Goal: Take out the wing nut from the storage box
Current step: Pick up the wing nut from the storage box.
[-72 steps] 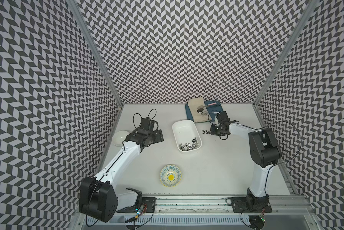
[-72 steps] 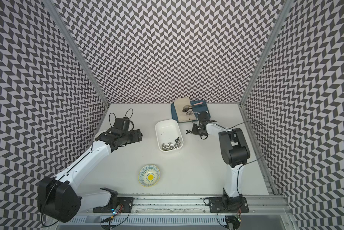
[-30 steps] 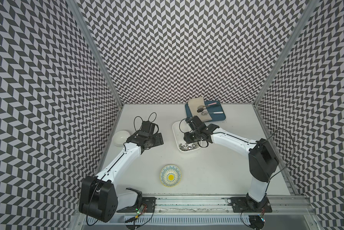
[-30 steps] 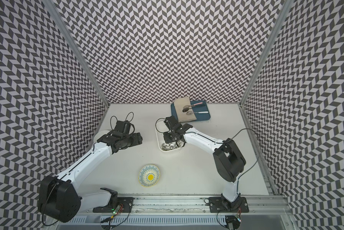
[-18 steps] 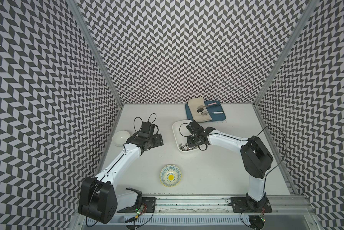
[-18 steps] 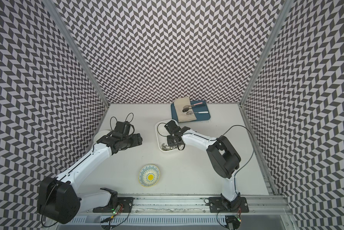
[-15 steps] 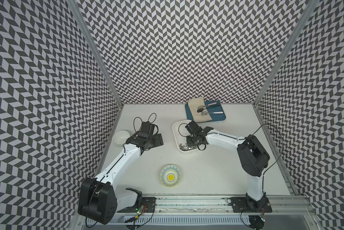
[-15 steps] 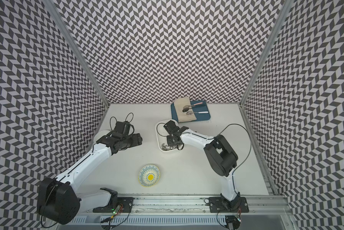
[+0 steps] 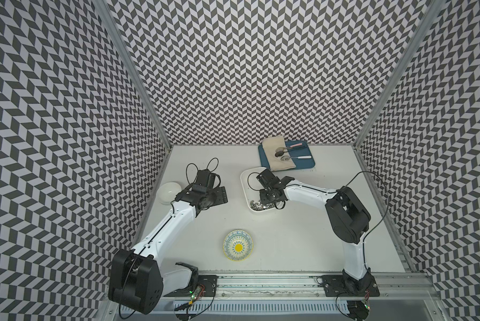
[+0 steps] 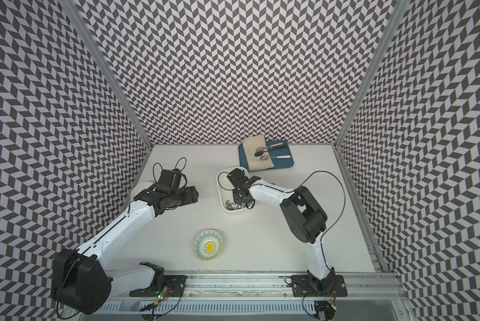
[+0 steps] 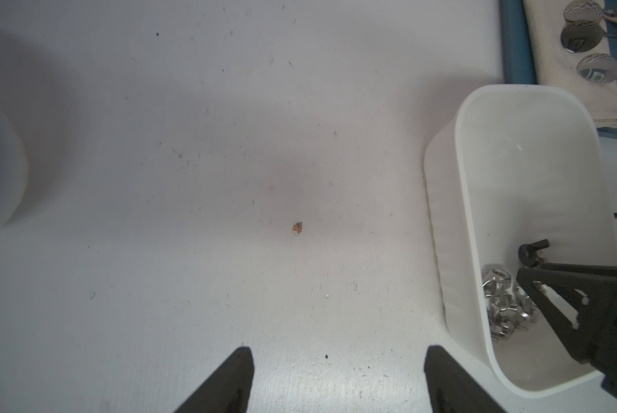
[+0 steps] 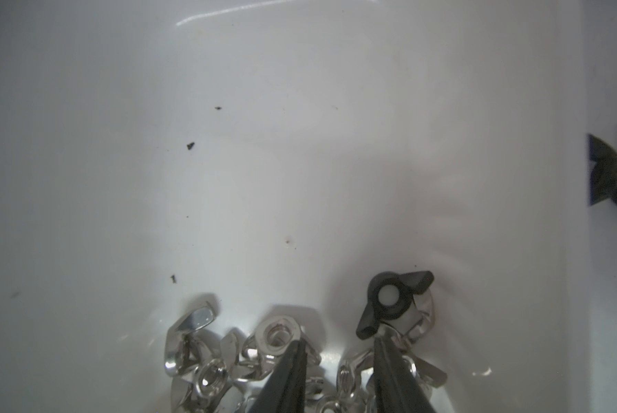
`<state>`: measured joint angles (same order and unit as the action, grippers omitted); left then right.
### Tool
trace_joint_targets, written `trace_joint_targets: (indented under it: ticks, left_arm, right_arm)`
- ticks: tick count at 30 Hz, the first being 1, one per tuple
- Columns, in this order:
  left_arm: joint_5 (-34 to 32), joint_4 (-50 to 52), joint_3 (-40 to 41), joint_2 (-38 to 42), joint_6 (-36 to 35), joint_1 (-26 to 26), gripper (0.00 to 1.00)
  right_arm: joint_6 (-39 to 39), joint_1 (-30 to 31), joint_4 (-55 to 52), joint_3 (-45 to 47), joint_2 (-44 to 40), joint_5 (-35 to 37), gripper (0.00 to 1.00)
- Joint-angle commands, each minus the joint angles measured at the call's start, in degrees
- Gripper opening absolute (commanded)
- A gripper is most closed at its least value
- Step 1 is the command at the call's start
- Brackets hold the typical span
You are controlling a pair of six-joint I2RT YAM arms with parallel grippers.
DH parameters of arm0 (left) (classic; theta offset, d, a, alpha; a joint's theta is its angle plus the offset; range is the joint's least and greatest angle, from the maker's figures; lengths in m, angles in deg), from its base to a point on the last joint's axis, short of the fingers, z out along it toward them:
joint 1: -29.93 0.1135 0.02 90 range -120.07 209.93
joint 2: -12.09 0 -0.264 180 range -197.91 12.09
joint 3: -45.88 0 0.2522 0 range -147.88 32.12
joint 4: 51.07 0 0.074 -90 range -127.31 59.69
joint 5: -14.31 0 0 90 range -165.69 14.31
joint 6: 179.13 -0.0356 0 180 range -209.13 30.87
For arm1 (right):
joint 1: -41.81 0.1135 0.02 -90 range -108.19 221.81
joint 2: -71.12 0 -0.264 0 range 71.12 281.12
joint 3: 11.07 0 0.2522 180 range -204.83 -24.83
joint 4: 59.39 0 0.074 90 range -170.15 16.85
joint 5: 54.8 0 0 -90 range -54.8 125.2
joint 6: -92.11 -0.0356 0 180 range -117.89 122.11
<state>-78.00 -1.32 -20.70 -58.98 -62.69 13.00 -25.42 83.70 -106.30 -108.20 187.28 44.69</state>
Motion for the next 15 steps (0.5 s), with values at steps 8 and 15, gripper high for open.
trace_joint_targets:
  ticks: [8, 15]
  left_arm:
    - [-0.7, 0.7, -1.5, 1.3, -1.5, 0.7, 0.79]
    - [-0.8, 1.2, -2.2, 1.1, -1.9, 1.0, 0.79]
  right_arm:
    - [-1.7, -0.8, 0.3, -2.1, 2.8, 3.8, 0.31]
    - [-2.0, -0.9, 1.1, -3.0, 3.9, 4.3, 0.27]
